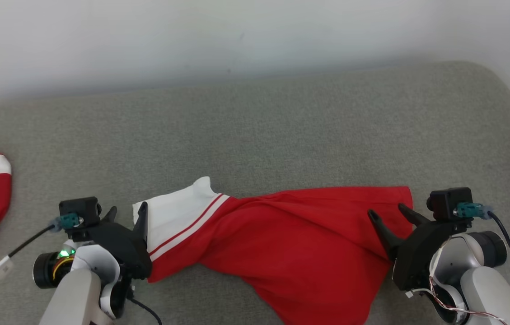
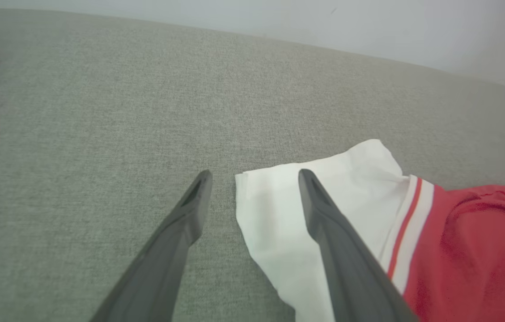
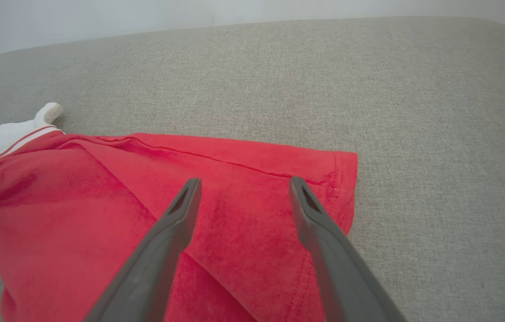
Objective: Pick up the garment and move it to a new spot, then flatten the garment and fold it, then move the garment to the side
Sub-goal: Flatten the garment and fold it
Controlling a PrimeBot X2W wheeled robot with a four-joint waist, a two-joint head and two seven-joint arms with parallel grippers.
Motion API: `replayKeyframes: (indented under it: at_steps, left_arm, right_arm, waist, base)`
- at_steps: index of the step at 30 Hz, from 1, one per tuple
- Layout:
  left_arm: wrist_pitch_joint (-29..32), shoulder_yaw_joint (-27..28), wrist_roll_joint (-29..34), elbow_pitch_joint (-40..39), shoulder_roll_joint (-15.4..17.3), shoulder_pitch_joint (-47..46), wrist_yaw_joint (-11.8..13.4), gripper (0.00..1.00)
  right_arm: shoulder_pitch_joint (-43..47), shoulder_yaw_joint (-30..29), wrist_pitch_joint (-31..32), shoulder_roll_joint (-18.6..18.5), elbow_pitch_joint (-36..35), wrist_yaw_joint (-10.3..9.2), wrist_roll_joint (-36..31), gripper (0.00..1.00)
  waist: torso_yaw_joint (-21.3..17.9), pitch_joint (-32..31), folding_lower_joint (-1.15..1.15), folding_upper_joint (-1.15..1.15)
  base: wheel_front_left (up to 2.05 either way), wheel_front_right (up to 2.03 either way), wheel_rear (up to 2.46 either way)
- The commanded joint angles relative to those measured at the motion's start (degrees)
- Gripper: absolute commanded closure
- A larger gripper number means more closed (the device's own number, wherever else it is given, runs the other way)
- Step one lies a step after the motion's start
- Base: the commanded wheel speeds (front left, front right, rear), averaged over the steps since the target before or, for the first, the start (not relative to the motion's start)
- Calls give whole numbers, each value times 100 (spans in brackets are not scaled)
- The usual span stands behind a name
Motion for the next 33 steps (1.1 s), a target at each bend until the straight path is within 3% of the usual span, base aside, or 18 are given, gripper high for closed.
replayKeyframes:
  at_steps: [1, 14, 16, 17, 18, 19, 26, 33]
  left_arm:
    - [85, -11, 36, 91, 29, -165, 31, 0]
    - [455, -115, 95, 605, 150, -410, 308, 0]
    - [467, -111, 69, 637, 176, -416, 326, 21]
    - [468, -113, 63, 650, 190, -421, 329, 64]
    - [476, -123, 60, 656, 187, -421, 334, 95]
    - [480, -128, 54, 660, 188, -428, 326, 100]
    - [445, -65, -28, 644, 317, -544, 296, 100]
    - [411, -103, -65, 570, 377, -599, 256, 100]
  right_arm:
    - [-114, 62, 40, -30, 0, -13, 36, 0]
    - [-440, 56, 116, -100, 121, -13, -54, 0]
    - [-468, 45, 153, -86, 149, -13, -69, 0]
    - [-476, 45, 168, -82, 170, -13, -81, 0]
    - [-485, 43, 200, -76, 189, -13, -90, 0]
    - [-500, 48, 222, -73, 206, -13, -90, 0]
    - [-701, 6, 564, -139, 297, -13, -201, 0]
    - [-844, -622, 849, 51, 574, -13, -459, 0]
  waist:
    - [-203, 257, -2, -1]
    - [-228, 507, -2, -1]
    - [-222, 514, -2, -1]
    - [-219, 516, -2, -1]
    - [-214, 516, -2, -1]
    - [-211, 519, -2, -1]
    - [-195, 603, -2, -1]
    - [-141, 687, -2, -1]
  base:
    - [0, 0, 0]
    - [0, 0, 0]
    - [0, 0, 0]
    - [0, 0, 0]
    - [0, 0, 0]
    - [0, 0, 0]
    - [0, 0, 0]
    - [0, 0, 0]
